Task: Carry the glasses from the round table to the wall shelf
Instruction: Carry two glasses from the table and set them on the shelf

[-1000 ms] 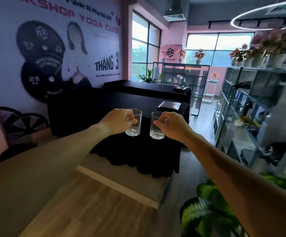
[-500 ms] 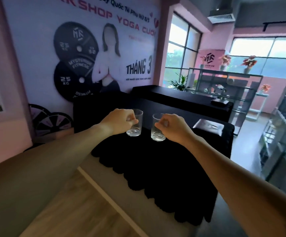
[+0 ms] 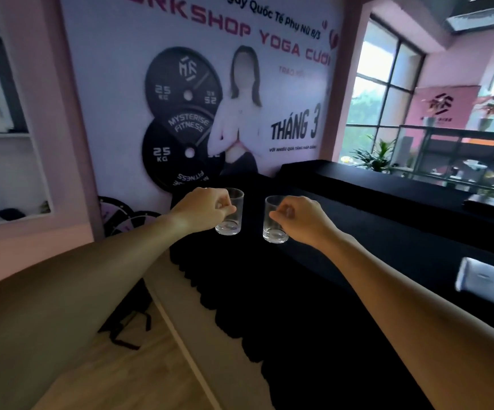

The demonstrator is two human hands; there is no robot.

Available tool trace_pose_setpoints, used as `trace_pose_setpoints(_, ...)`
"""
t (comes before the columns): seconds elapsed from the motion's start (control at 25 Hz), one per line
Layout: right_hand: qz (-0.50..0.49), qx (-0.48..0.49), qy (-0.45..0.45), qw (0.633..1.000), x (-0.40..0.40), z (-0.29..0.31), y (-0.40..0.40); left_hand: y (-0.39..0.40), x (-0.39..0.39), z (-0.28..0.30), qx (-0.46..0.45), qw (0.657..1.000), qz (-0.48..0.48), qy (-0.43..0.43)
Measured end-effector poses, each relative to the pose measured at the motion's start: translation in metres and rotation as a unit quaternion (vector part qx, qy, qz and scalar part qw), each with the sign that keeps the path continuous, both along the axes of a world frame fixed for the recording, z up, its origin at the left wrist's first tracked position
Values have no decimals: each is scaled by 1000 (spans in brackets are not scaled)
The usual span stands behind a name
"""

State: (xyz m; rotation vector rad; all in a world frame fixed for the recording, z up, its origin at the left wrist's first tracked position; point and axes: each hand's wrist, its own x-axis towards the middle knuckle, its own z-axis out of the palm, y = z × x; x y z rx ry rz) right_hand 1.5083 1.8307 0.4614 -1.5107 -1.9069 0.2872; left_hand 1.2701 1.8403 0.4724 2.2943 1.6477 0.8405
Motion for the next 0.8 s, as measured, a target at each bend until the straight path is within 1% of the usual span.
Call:
trace_pose_setpoints(0.12,39,16,8,999,-32,2,84,65,-33,1,15,999,36,10)
trace_pose_setpoints(0.28,109,31,1,994,-95,7,200,152,-92,-1,18,993,112,11)
trace_pose_setpoints(0.44,184,37,-10,982,-175,17,290,199,-159,5,33,983,179,15)
trace_pose_setpoints(0.64,303,20,-19,953,-314,17,368,236,-279,0,33,952,304,12)
trace_pose_setpoints(0.8,377,15,-4,926,-427,12,403,254,-375,-5,31,932,358,48)
